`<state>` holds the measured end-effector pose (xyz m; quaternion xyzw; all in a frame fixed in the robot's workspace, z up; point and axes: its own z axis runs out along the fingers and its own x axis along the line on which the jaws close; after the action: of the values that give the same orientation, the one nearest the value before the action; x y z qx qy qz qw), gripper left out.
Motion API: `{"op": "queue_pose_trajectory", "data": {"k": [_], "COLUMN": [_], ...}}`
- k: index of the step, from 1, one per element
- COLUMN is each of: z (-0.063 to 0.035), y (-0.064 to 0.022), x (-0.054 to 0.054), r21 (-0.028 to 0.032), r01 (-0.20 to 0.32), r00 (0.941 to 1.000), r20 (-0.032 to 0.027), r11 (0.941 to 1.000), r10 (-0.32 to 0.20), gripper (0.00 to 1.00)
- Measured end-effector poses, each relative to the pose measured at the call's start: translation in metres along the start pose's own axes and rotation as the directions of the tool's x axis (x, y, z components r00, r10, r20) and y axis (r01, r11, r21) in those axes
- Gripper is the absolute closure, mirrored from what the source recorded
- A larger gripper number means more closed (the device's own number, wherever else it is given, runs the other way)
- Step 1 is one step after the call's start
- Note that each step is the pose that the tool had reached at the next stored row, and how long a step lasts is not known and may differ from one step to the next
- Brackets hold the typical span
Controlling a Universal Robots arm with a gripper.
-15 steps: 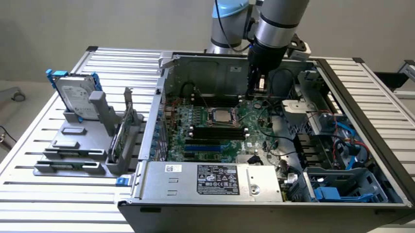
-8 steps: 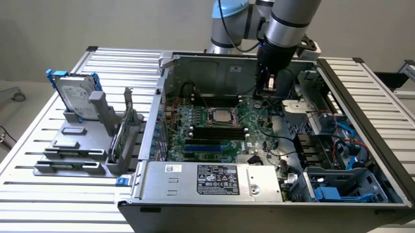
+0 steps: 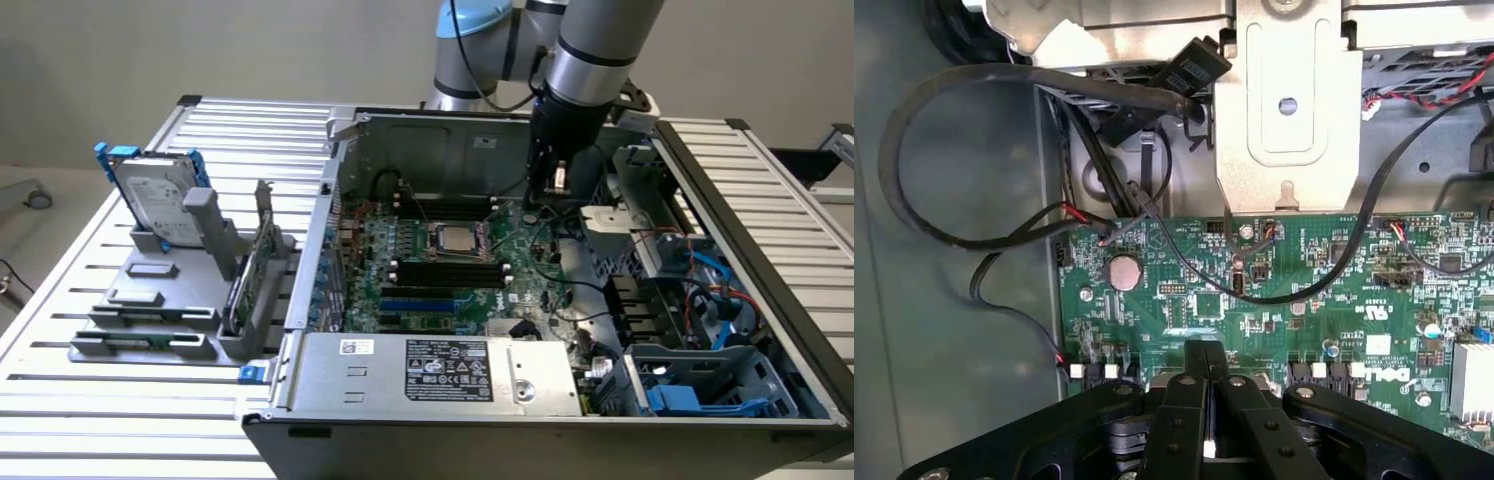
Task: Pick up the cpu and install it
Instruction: 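Close the cpu cover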
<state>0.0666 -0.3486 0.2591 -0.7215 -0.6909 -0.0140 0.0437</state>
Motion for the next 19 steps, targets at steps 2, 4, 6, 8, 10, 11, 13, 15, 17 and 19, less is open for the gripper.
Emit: {"op": "queue_pose_trajectory", "data": {"k": [2,4,6,8,10,11,13,15,17,19], "z": [0.0034,0.0072,0.0107,0.0125,0.0127,0.0127,0.0127,0.0128,0.0128,0.0129], "y": [0.0004,0.0006,0.0008,0.0008,0.0008,0.0008,0.0008,0.0007,-0.0008,-0.0027], "x": [0.0,-0.001,-0.001,-0.001,-0.001,-0.001,-0.001,-0.001,-0.001,-0.001], "r21": [-0.0017,-0.0023,-0.0024,0.0042,0.0293,0.0466,0.0837,0.1087,0.1255,0.1412], "r01": [0.002,0.003,0.004,0.003,0.001,-0.001,-0.004,-0.006,-0.008,-0.009], "r00": [1.0,1.0,1.0,1.0,1.0,1.0,1.0,1.0,0.9999,0.9999], "r20": [0.0015,0.0017,0.0019,0.0027,0.0042,0.0048,0.0066,0.0079,0.0098,0.0115], "r11": [1.0,1.0,1.0,1.0,0.9996,0.9989,0.9965,0.9941,0.9921,0.9899], "r10": [-0.002,-0.003,-0.004,-0.003,-0.001,0.0,0.003,0.005,0.006,0.008], "gripper": [0.89,0.89,0.89,0.89,0.89,0.89,0.89,0.89,0.89,0.89]}}
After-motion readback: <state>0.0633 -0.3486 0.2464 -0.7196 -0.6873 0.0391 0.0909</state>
